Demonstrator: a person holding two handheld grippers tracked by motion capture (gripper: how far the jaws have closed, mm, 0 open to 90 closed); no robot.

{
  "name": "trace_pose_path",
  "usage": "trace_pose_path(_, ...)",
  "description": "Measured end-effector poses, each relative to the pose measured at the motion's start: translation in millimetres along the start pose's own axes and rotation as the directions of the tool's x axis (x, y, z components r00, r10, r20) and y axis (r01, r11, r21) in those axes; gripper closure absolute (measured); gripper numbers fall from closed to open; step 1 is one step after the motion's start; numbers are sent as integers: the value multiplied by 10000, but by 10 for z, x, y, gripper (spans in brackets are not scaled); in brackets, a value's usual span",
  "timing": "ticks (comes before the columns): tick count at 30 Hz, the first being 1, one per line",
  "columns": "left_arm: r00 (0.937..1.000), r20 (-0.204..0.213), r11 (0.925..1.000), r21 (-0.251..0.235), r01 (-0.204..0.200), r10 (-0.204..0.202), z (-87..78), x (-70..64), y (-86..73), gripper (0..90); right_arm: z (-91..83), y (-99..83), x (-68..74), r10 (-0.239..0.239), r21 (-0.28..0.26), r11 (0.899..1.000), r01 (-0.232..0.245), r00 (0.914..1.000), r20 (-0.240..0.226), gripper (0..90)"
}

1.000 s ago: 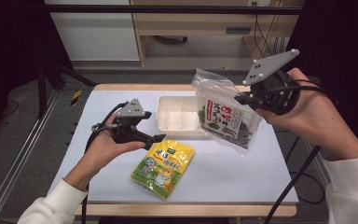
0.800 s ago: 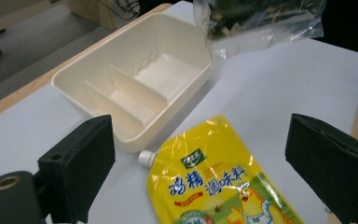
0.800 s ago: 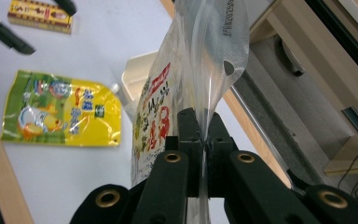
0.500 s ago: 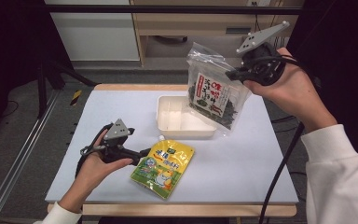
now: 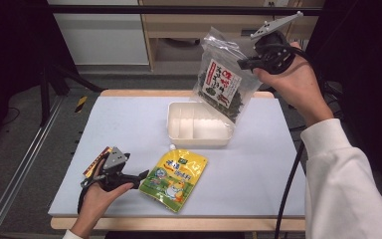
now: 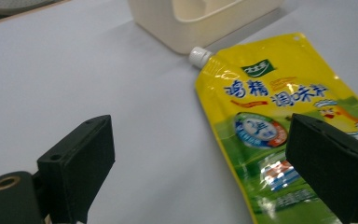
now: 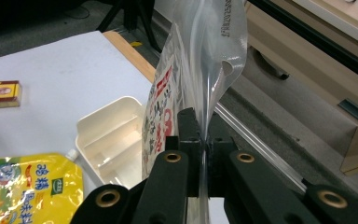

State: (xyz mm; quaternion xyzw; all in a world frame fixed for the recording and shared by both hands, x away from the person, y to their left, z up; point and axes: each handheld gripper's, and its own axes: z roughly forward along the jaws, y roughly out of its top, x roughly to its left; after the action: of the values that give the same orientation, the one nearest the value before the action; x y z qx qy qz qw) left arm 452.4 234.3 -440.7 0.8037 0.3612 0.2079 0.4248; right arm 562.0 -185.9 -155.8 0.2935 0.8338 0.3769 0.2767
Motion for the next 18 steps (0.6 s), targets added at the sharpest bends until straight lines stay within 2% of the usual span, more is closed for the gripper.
trace_pose_path(2, 9999, -99, 9999, -33, 117, -117, -10, 25, -21, 78, 31, -3, -19, 96, 36, 9999, -96, 10000, 2, 885)
trace_pose_path(6, 9972, -201, 9963, -481, 709, -720, -64, 108, -42, 78, 178, -33, -78, 387, 22, 9992, -387, 9992, -23, 885)
trace_pose_path(7, 9968, -246, 9960, -500, 747, -760, -63, 120, -50, 78, 256, -54, -100, 561, 47, 9984, -561, 9984, -92, 885)
trace_pose_path(10, 9960, -245, 9957, -360, 849, -858, -47, 151, -82, 78, 326, -79, -111, 652, 88, 9978, -650, 9977, -185, 886)
trace_pose_path(14, 9943, -120, 9941, -247, 1055, -1058, -23, 188, -108, 78, 373, -119, -108, 710, 135, 9974, -707, 9970, -297, 886)
trace_pose_path(18, 9941, -142, 9939, -245, 1076, -1079, -23, 199, -111, 78, 449, -188, -88, 820, 279, 9963, -810, 9960, -343, 886)
